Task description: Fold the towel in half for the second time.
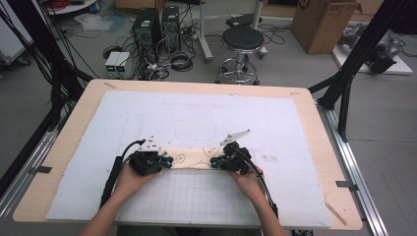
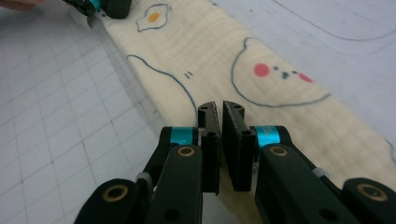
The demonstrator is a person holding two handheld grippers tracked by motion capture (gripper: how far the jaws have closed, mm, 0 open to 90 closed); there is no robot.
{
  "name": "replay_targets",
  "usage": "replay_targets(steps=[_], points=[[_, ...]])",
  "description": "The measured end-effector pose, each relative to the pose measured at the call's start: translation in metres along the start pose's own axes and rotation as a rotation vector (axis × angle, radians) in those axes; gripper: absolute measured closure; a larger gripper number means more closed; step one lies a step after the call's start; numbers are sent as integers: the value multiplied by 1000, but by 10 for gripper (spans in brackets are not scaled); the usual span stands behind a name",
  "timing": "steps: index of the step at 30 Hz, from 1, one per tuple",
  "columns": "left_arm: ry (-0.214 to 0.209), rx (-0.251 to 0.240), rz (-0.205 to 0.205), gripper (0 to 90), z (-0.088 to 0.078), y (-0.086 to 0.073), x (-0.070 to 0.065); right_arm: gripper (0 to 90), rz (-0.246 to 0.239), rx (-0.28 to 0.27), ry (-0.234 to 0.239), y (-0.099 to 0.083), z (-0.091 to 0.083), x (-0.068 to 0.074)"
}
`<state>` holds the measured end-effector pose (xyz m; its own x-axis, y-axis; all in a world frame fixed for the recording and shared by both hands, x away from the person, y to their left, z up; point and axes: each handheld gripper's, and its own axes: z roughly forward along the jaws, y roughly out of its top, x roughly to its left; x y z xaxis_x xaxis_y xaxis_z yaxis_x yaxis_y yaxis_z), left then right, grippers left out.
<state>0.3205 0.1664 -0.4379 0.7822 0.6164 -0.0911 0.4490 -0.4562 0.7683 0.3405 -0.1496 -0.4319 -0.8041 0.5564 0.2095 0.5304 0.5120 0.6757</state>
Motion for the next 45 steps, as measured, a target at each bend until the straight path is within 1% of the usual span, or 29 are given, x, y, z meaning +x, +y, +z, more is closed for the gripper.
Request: replay_targets(steps=[5,10,11,13,14,15,18,23,24,27,29,30,32,33,35,37,39,41,42,44,45], points=[[5,-20,-23,848,-7,-7,6,840,7,-10,-23,-9,-11,-9],[18,-22,-36,832,-15,-12,13,825,25,-19,-40,-18,-21,-18],[20,-30,-42,825,-16,-13,13,824,30,-17,-42,-19,-24,-19],[23,-31,-42,817,-18,-15,15,823,40,-22,-51,-23,-28,-23],[28,-36,-51,817,-20,-16,15,820,45,-25,-55,-24,-29,-24],[27,-37,-47,816,-21,-16,16,817,52,-29,-56,-26,-31,-26],[31,-42,-54,810,-24,-19,18,813,57,-39,-65,-31,-36,-30],[35,-47,-59,809,-26,-22,20,806,71,-54,-71,-35,-41,-33],[36,-47,-56,808,-27,-23,20,803,66,-57,-75,-36,-41,-34],[29,-60,-70,805,-28,-25,21,798,69,-59,-74,-37,-42,-34],[40,-70,-71,796,-29,-23,21,783,70,-63,-70,-37,-42,-34],[43,-82,-66,787,-30,-23,22,768,57,-71,-71,-36,-42,-34],[54,-121,-82,764,-31,-21,24,734,42,-104,-79,-33,-44,-32],[66,-126,-84,756,-31,-20,26,722,35,-120,-85,-30,-45,-31],[80,-120,-96,749,-29,-17,29,669,26,-143,-93,-26,-45,-31],[88,-110,-94,749,-26,-15,30,619,16,-140,-112,-23,-43,-32],[102,-88,-92,743,-22,-15,32,603,27,-129,-115,-24,-39,-35],[97,-68,-107,742,-20,-17,34,599,47,-104,-110,-26,-36,-38],[93,-73,-114,741,-19,-18,34,599,52,-87,-109,-28,-35,-40],[97,-72,-113,740,-20,-18,34,600,55,-88,-107,-30,-35,-40],[99,-66,-102,737,-20,-17,34,600,50,-88,-109,-31,-35,-40]])
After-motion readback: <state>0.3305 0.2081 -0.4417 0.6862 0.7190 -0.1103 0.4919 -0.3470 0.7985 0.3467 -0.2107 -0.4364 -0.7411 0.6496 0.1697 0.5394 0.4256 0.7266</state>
